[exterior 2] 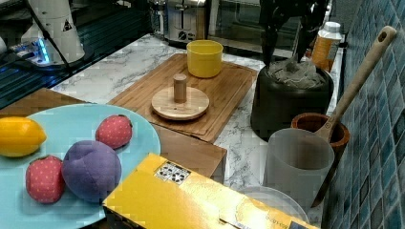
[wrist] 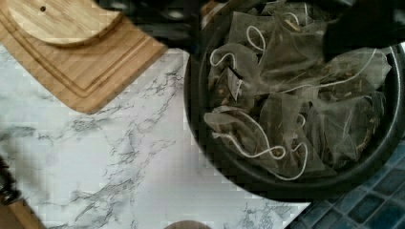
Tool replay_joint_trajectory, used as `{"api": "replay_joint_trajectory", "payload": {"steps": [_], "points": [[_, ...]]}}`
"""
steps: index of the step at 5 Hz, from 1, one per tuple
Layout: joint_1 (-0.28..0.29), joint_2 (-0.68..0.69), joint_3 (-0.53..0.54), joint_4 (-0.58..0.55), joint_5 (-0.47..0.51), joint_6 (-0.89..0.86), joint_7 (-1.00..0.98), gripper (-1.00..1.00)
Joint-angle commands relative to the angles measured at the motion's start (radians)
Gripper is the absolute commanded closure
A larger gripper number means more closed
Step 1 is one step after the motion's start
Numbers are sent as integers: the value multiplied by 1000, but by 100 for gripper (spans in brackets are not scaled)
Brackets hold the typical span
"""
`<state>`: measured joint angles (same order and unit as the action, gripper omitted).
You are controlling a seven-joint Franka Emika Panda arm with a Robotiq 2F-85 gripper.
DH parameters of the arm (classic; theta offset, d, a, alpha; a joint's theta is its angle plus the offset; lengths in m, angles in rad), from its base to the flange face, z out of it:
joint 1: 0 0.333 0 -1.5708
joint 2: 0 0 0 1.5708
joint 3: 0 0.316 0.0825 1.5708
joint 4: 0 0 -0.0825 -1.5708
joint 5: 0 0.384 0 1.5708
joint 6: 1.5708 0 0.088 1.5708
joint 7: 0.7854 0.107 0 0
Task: Get a tea bag.
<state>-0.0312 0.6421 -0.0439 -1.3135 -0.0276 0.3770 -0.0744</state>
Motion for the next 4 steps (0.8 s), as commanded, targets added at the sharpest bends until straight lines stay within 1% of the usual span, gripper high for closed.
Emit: {"api": "replay_joint_trajectory", "payload": {"steps": [1, 3, 4], "points": [[12, -69, 2, 90, 17, 63, 82, 100], [23, -124, -16, 31, 17, 66, 85, 100], [27, -200, -21, -11, 3, 69, 73, 100]]}}
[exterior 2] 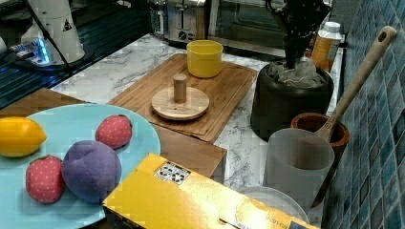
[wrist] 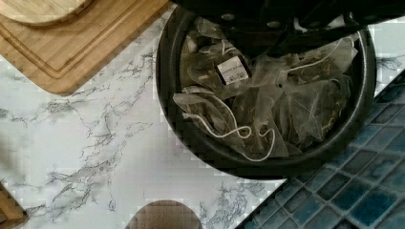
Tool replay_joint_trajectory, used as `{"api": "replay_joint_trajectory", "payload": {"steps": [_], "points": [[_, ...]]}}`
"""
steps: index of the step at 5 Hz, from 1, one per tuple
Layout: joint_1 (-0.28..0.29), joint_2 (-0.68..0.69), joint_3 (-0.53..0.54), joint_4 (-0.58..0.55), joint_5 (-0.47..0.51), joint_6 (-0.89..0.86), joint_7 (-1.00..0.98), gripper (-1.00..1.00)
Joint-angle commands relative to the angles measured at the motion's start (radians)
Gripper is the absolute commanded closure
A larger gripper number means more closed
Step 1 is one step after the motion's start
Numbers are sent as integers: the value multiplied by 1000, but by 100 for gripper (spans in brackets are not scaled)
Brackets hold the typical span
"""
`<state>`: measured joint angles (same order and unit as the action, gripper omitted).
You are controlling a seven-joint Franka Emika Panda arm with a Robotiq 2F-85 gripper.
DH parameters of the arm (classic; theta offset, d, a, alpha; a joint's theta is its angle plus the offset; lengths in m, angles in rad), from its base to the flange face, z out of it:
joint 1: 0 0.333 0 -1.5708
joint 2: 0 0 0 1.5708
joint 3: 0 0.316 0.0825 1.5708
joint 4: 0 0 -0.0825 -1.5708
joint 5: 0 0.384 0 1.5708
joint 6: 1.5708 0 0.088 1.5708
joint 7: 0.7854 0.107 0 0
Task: Get a tea bag.
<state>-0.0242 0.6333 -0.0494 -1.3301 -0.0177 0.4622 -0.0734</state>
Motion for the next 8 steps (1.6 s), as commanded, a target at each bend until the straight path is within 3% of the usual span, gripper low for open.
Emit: {"api": "replay_joint_trajectory", "payload": {"steps": [1, 4, 6, 7, 8], "points": [[2, -277, 7, -60, -21, -3, 72, 100], [-16, -354, 31, -158, 34, -60, -69, 100], [-23, -444, 65, -329, 57, -137, -124, 100], [-14, -546, 69, -478, 52, -74, -121, 100], [-1, -582, 60, -515, 39, -90, -107, 100]]}}
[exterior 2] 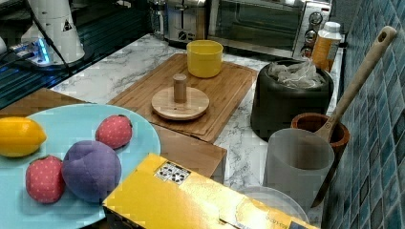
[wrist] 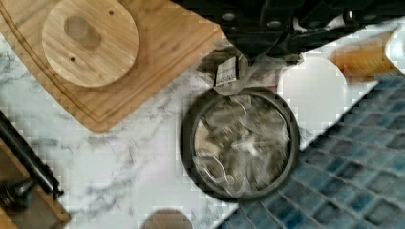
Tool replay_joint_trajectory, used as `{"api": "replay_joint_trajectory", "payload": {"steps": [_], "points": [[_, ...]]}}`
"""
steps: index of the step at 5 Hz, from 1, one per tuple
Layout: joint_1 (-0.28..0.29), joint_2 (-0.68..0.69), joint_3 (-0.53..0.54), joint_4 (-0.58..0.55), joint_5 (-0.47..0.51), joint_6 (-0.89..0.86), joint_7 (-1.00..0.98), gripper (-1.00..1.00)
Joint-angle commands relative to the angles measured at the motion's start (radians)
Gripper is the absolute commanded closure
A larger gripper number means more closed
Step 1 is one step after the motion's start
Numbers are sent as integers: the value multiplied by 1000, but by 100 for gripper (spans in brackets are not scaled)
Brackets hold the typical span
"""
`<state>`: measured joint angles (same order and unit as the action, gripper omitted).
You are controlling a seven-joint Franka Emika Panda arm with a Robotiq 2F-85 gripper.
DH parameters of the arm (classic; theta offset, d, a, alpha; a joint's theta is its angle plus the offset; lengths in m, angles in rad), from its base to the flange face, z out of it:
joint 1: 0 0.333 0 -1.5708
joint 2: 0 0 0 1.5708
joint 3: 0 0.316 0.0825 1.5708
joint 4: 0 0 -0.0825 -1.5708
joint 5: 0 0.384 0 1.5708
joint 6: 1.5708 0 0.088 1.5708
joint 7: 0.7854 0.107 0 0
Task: Get a tea bag.
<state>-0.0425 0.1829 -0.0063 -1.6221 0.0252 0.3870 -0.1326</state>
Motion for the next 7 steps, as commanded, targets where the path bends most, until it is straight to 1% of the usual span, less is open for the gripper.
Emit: {"api": "replay_joint_trajectory", "payload": {"steps": [1, 2, 3, 7], "points": [[20, -211, 18, -302, -9, 43, -17, 100], [29, -256, 24, -335, -30, 58, 10, 100], [35, -291, 29, -374, -17, 85, 25, 100], [29, -291, 34, -374, -16, 85, 24, 100]]}}
